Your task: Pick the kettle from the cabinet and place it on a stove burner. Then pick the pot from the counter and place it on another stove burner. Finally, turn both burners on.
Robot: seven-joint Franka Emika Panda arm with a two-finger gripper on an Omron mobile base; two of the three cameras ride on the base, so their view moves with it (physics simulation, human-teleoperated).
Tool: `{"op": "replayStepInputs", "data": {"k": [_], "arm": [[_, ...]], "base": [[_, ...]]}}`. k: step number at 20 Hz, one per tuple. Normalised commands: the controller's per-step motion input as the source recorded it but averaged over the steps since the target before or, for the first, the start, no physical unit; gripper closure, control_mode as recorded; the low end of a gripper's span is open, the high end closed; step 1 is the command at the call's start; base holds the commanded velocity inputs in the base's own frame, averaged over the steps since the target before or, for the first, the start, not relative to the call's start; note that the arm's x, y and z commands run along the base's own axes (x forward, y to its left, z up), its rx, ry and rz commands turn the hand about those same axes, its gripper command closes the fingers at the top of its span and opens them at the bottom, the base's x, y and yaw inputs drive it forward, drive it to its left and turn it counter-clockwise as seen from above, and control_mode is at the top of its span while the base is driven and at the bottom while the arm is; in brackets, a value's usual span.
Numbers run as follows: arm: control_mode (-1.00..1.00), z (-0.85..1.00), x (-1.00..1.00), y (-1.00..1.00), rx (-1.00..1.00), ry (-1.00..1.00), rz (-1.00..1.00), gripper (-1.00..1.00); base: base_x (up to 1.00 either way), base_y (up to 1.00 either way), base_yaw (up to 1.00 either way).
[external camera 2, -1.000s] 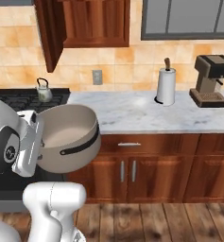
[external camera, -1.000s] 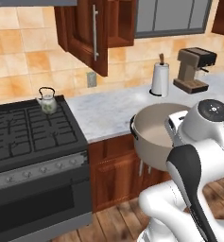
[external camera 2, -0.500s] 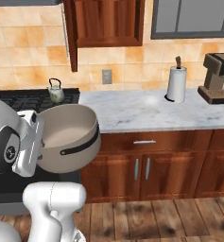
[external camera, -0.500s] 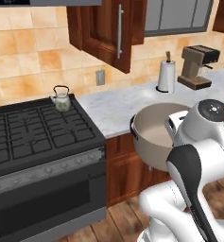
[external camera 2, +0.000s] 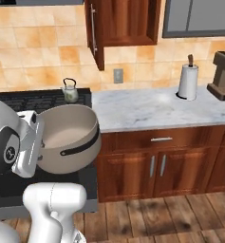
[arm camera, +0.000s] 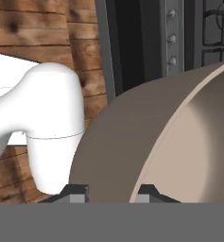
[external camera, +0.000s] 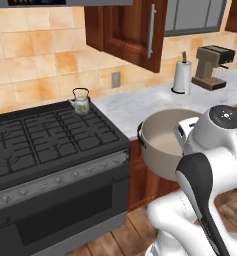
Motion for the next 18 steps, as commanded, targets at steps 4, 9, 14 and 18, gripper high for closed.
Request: {"op": "replayStepInputs", "data": {"k": [4,9,14,18], "arm": [[1.0,0.0,0.0,0.0,0.0,0.0,0.0,1.0],[1.0,0.0,0.0,0.0,0.0,0.0,0.0,1.0],[1.0,0.0,0.0,0.0,0.0,0.0,0.0,1.0],[1.0,0.0,0.0,0.0,0.0,0.0,0.0,1.0]], "base": [[0.0,0.58,-0.15],[0.03,0.57,-0.16],[0.11,0.54,-0.16],[0.16,0.53,-0.16]]}}
